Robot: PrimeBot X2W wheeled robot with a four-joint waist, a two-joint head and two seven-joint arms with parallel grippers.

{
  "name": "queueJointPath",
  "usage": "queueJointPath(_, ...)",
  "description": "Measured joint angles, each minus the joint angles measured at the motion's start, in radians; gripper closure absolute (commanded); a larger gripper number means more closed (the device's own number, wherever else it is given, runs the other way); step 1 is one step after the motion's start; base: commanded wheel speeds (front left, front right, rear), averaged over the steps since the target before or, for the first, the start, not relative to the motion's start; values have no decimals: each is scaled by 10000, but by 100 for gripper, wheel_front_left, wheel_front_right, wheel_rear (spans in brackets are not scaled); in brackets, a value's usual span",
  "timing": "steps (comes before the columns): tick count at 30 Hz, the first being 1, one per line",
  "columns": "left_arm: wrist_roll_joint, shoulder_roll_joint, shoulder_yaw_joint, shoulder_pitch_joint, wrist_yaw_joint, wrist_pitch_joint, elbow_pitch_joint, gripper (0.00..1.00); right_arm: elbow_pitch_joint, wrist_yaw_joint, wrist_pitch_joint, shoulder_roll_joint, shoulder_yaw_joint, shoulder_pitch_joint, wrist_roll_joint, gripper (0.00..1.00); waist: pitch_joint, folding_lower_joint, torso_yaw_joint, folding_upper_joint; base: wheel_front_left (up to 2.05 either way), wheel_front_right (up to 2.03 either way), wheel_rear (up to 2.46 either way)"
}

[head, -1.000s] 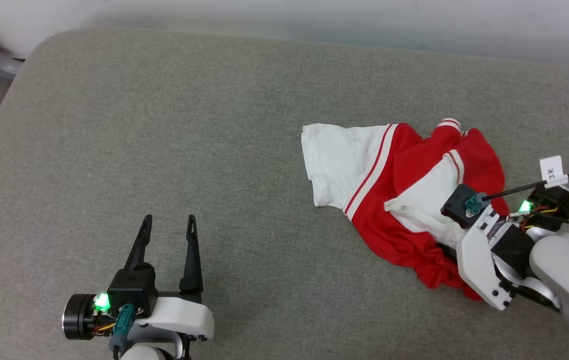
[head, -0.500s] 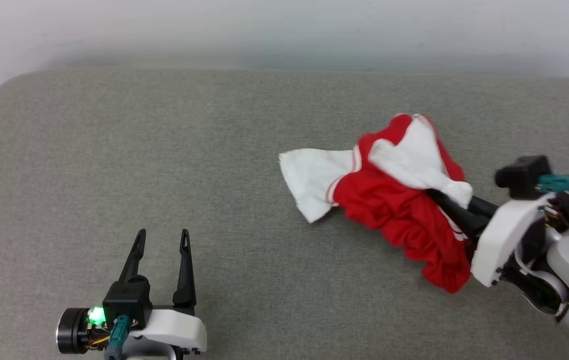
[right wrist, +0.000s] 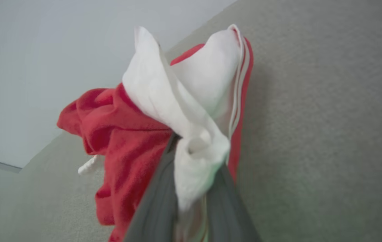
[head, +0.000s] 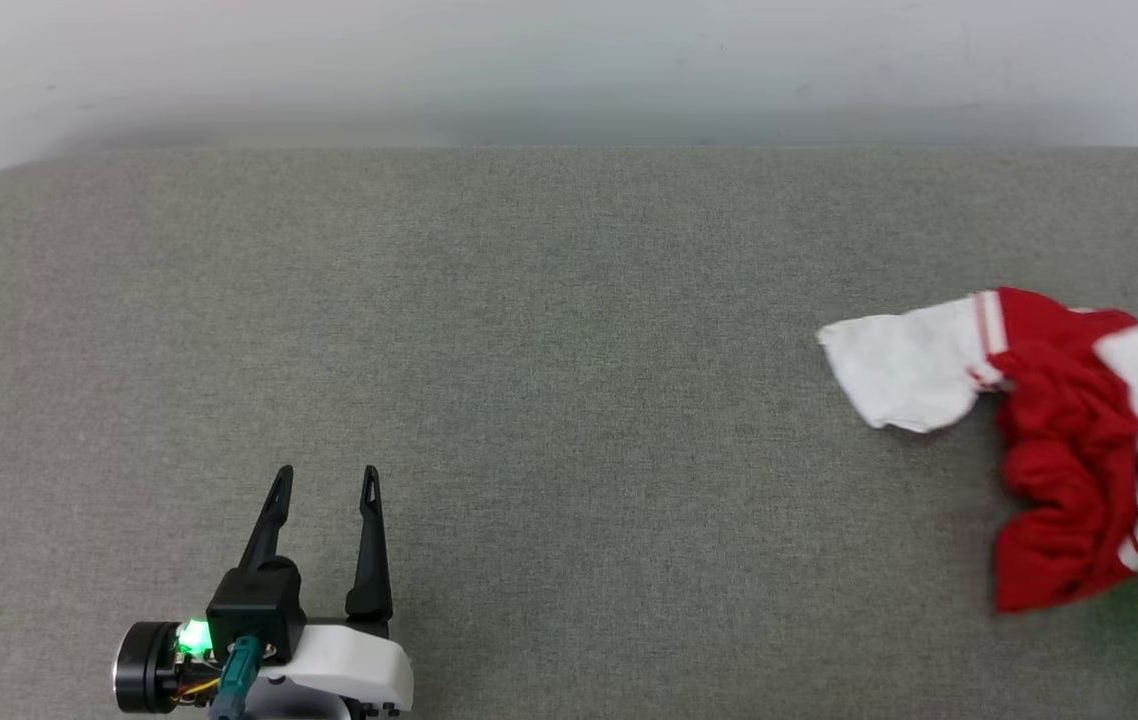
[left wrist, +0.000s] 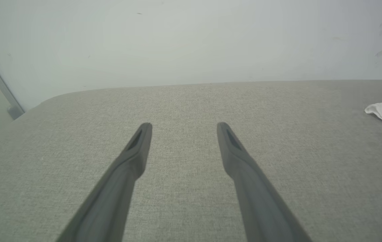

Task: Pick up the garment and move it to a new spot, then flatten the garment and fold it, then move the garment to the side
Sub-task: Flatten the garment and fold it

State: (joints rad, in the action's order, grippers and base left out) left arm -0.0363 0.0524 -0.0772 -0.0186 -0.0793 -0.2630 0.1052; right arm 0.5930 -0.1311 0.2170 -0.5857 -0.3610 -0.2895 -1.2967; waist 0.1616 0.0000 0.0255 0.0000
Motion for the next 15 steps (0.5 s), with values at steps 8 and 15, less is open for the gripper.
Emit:
queueJointPath(8, -2, -4, -12, 149, 4, 0, 117, 0, 1814, 0, 393, 222, 1453, 906, -1003, 100, -168, 0, 49, 0, 0, 0, 0)
queueJointPath(15, 61, -6, 6, 360, 17, 0, 198, 0, 2157, 0, 443, 301, 1616, 888, -21, 0, -477, 0, -92, 0, 0, 0, 0)
